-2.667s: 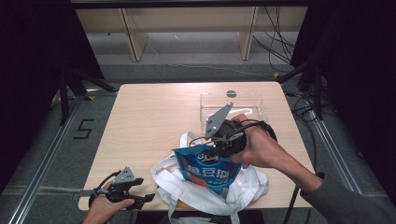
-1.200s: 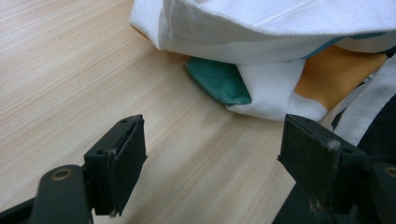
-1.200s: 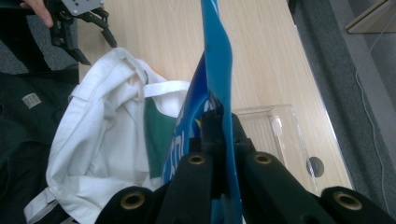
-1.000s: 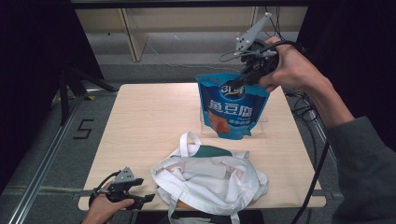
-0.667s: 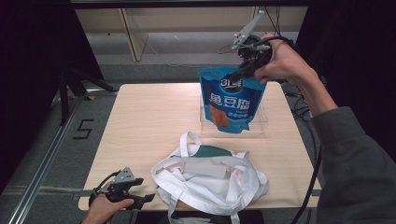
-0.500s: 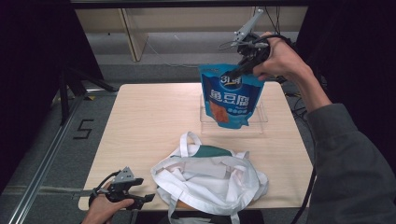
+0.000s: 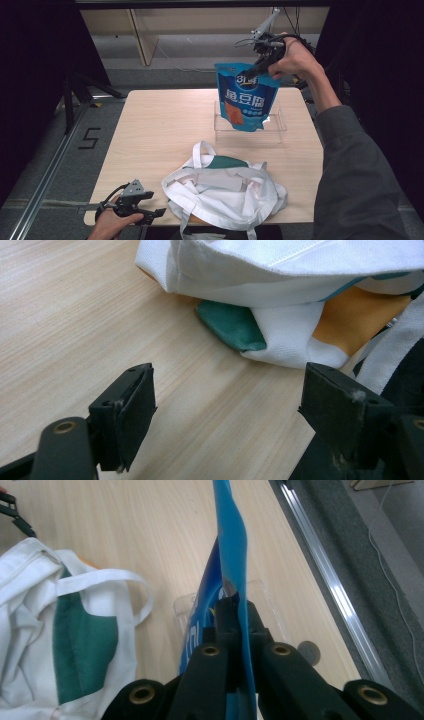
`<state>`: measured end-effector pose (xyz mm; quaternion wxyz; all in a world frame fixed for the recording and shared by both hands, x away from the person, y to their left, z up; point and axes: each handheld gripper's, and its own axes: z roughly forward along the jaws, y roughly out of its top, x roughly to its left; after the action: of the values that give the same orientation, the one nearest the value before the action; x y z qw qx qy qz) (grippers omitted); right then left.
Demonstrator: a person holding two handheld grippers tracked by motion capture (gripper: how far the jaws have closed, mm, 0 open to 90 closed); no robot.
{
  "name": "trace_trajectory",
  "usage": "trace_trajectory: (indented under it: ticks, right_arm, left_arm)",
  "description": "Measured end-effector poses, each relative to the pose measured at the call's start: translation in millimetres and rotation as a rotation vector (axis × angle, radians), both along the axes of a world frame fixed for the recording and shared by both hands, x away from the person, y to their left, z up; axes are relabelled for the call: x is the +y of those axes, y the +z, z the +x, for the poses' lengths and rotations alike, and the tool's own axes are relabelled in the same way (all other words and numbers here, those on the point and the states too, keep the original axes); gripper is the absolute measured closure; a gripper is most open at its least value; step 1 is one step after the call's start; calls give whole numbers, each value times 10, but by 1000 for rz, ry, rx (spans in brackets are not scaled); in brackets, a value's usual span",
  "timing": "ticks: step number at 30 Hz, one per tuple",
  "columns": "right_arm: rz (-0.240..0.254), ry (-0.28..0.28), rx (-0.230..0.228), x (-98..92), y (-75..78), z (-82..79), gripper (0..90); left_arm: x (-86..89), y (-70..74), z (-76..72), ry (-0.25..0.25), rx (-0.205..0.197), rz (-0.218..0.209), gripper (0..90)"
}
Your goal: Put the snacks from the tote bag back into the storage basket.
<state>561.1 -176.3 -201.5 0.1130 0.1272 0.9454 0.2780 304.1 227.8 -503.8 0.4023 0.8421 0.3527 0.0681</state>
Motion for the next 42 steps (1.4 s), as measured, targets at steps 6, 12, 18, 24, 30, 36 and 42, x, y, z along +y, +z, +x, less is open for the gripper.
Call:
trace_trajectory:
  ticks: [6, 12, 18, 24, 30, 36, 42]
  right_arm:
    - [12, -11, 9, -18, -79, 130, 900]
    - [27, -12, 13, -35, -183, 236, 900]
    - [19, 3, 13, -18, -325, 301, 900]
    - [20, 6, 43, 39, -440, 316, 900]
    - [25, 37, 50, 92, -545, 357, 900]
    - [18, 41, 65, 120, -642, 376, 900]
    - [20, 41, 78, 128, -711, 379, 900]
  left_arm:
    - [-5, -4, -6, 3, 5, -10, 211]
    - [2, -12, 2, -1, 7, -4, 211]
    - [-6, -13, -4, -1, 17, -8, 211]
    - [-9, -13, -6, 0, 17, -8, 212]
    - [-11, -16, -11, -1, 17, -11, 211]
    - [-9, -13, -15, -1, 20, -3, 211]
    - [-11, -14, -19, 4, 32, -4, 211]
